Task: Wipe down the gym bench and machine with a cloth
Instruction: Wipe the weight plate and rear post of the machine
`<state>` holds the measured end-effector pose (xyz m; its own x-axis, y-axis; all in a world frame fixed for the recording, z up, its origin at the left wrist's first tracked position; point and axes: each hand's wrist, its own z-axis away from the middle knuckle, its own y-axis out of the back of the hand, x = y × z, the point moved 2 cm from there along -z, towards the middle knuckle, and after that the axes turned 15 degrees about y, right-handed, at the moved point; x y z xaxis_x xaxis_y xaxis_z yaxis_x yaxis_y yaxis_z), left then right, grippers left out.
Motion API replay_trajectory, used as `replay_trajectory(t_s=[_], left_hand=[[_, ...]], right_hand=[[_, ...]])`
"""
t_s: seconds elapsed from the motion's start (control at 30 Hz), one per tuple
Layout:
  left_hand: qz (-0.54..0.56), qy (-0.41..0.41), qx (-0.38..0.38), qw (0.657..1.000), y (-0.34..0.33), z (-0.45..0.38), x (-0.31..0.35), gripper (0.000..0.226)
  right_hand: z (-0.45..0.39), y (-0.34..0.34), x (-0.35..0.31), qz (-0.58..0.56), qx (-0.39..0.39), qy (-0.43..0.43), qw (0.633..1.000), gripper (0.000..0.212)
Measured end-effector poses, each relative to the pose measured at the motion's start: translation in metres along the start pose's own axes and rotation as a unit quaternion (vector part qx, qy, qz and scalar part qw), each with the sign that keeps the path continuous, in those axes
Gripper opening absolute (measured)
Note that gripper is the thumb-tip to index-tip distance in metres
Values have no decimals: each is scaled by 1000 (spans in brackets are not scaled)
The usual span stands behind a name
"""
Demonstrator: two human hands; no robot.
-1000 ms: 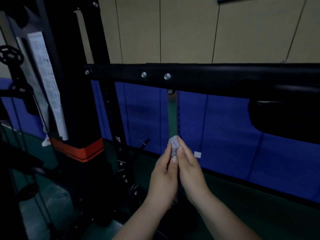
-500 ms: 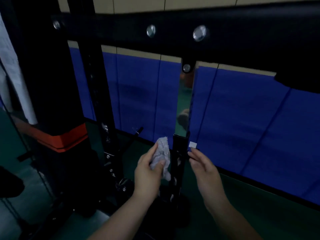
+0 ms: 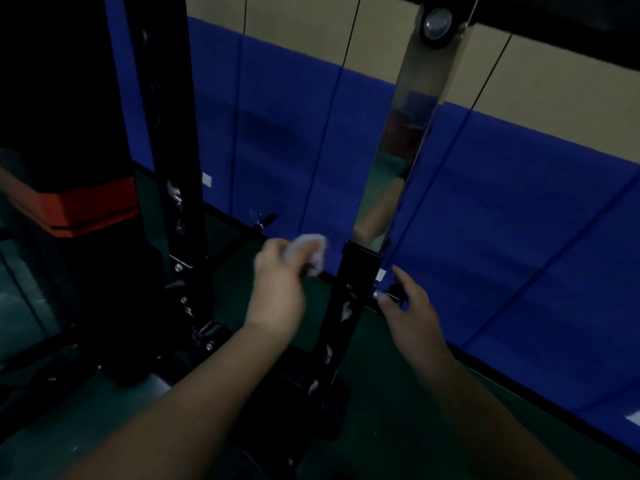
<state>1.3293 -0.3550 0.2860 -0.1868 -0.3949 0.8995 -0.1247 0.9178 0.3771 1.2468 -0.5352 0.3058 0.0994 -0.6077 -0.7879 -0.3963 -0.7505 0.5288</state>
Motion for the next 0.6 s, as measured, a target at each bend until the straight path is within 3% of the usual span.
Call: replay_trajectory(t_s=[0.07, 0.17, 0.23, 0.37, 0.43, 0.6], left_hand=[[-17, -13, 47, 999, 7, -3, -7, 36], [16, -133, -20, 991, -8, 6, 25, 37], [-34, -193, -51, 979, -22, 9, 30, 38], [27, -32, 9, 999, -14, -6, -17, 45], [46, -10, 14, 999, -9, 6, -31, 48], [84, -212, 36, 973, -16, 36, 5, 48]], right_hand=[[-4, -3, 6, 20, -10, 16, 1000, 44], [-7, -6, 11, 45, -2, 42, 998, 39], [-7, -5, 11, 55, -4, 56, 997, 40], [-7, -2, 17, 62, -15, 65, 996, 41], [-7, -1, 21, 58, -5, 67, 996, 40], [-9, -1, 23, 19, 12, 70, 997, 37]])
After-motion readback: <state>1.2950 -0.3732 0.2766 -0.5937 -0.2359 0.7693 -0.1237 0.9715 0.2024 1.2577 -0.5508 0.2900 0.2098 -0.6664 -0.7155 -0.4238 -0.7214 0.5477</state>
